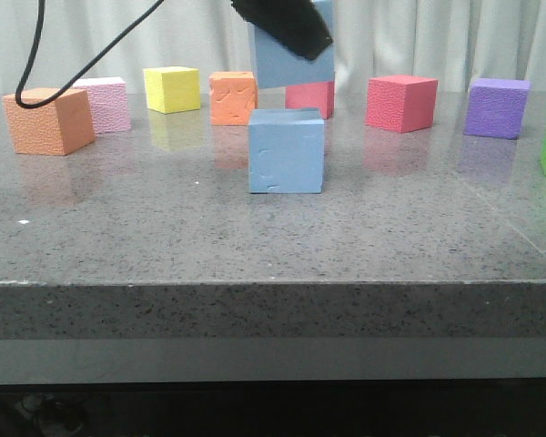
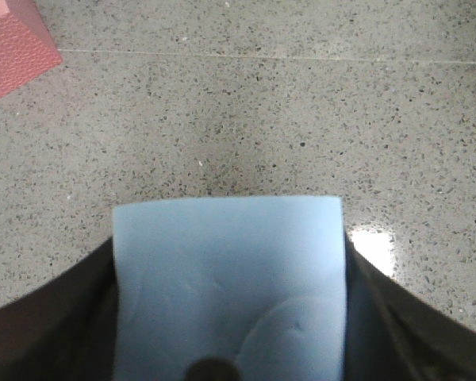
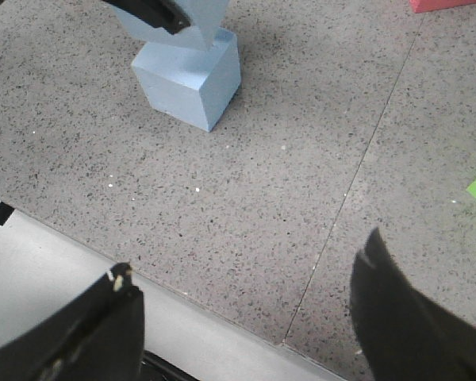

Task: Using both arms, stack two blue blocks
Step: 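Move the held cube above the placed blue cube and lower it on top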

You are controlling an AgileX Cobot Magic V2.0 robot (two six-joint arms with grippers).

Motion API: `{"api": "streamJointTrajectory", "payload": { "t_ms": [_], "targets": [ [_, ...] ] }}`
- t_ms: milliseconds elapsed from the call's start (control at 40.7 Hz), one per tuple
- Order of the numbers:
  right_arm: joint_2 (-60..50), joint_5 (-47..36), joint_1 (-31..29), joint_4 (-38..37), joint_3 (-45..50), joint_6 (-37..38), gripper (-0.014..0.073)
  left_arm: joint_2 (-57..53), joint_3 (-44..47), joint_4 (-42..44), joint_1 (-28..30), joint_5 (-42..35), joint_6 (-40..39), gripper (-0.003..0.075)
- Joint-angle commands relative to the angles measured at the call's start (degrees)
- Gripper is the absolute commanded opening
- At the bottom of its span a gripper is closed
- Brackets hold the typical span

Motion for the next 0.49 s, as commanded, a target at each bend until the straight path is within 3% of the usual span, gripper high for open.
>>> {"api": "streamJointTrajectory", "payload": {
  "t_ms": [0,467],
  "targets": [
    [-0.4,-3.7,-0.2,-0.2,-1.4,0.0,0.0547,-3.3,-1.4,-2.2,-0.2,2.2,0.2,0.0315],
    [-0.4,-3.7,-0.2,-0.2,-1.4,0.0,0.0547,-3.3,1.3,-1.7,-0.2,2.2,1.6,0.0317]
  ]
}}
